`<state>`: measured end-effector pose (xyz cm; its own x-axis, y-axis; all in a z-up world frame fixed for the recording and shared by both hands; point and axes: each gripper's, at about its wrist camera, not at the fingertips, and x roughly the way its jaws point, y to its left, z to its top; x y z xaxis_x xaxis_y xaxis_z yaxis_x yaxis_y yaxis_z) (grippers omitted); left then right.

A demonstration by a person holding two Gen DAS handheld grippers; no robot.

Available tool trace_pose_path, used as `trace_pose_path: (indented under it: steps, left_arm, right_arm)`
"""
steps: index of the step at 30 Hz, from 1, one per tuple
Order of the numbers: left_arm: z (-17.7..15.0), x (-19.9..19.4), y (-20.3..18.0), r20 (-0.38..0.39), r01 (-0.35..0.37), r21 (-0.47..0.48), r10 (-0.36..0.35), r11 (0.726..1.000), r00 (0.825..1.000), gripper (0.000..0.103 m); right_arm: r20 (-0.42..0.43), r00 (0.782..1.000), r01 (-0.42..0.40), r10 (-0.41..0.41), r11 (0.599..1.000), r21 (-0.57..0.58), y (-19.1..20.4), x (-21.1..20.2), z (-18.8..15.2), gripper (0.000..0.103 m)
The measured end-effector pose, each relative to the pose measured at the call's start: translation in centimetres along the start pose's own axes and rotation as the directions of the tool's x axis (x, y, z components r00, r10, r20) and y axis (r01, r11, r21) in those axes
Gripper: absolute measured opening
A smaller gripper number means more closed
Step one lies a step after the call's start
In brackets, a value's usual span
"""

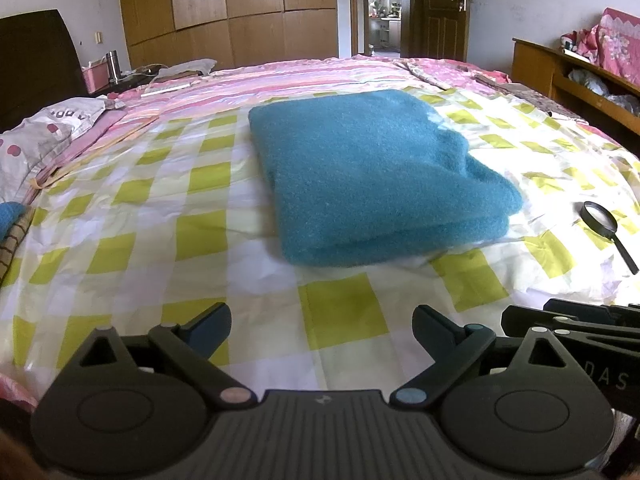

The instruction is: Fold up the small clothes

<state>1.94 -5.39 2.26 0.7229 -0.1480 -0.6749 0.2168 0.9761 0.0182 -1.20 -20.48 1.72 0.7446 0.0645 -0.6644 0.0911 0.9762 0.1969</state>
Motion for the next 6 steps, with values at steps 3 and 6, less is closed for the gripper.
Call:
trace_pose_path:
  steps: [3, 6]
  left_arm:
    - [0.02, 0.1, 0.03, -0.01, 0.002, -0.005, -0.002, 1.0, 1.0, 0.101]
    - [-0.01, 0.09, -0.03, -0.009, -0.003, -0.005, 0.003, 1.0, 1.0, 0.101]
  right_arm:
    - [0.0, 1.0, 0.0, 0.0, 1.0, 0.001, 0.05, -0.03, 0.04, 0.037]
    - [0.002, 1.0, 0.007, -0.007, 1.0, 0.003, -0.05, -0.01, -0.14, 0.042]
